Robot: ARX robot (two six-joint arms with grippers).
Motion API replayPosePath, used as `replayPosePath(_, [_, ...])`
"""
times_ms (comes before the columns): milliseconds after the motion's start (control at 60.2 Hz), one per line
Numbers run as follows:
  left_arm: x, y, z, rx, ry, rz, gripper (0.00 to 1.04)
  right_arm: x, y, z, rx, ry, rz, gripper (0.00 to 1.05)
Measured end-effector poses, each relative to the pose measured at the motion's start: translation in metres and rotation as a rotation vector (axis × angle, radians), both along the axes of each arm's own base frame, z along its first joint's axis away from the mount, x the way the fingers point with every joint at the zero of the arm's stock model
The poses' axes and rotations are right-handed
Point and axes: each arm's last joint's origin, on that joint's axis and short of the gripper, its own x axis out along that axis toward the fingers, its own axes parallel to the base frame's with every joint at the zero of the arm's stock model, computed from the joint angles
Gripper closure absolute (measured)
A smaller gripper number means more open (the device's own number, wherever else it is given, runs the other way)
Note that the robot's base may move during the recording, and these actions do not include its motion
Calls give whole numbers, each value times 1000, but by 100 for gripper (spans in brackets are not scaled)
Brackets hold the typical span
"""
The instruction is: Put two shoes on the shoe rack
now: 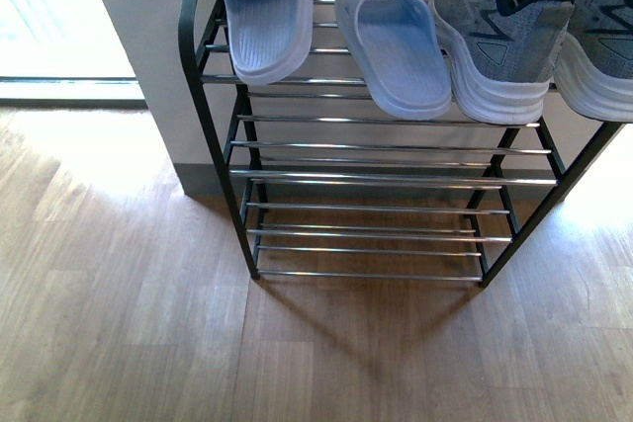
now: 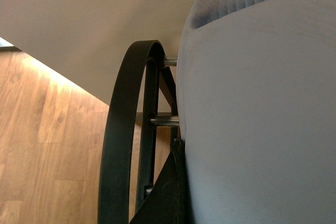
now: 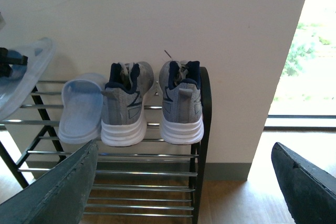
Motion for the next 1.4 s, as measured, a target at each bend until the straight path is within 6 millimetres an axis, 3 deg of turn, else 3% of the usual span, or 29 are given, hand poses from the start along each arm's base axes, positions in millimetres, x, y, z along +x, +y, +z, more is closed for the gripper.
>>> replayPosePath(332, [17, -5, -20, 91, 37, -52, 102, 0, 0, 0, 0, 0, 1, 9])
replayPosePath(499, [16, -9, -18, 92, 27, -80, 71, 0, 0, 0, 0, 0, 0, 9])
replayPosePath(665, [9, -11, -12, 75, 23, -85, 46, 0, 0, 0, 0, 0, 0, 9])
replayPosePath(897, [-5, -9, 18, -8, -8, -59, 9, 0, 0, 0, 0, 0, 0, 9])
replayPosePath(1030, [-17, -7, 32, -50, -49, -37, 10, 0, 0, 0, 0, 0, 0, 9])
replayPosePath(1280, [-59, 5, 65, -111, -121, -1, 9, 0, 0, 0, 0, 0, 1, 9])
replayPosePath(1396, [-95, 23, 79, -152, -182, 57, 9, 0, 0, 0, 0, 0, 0, 9])
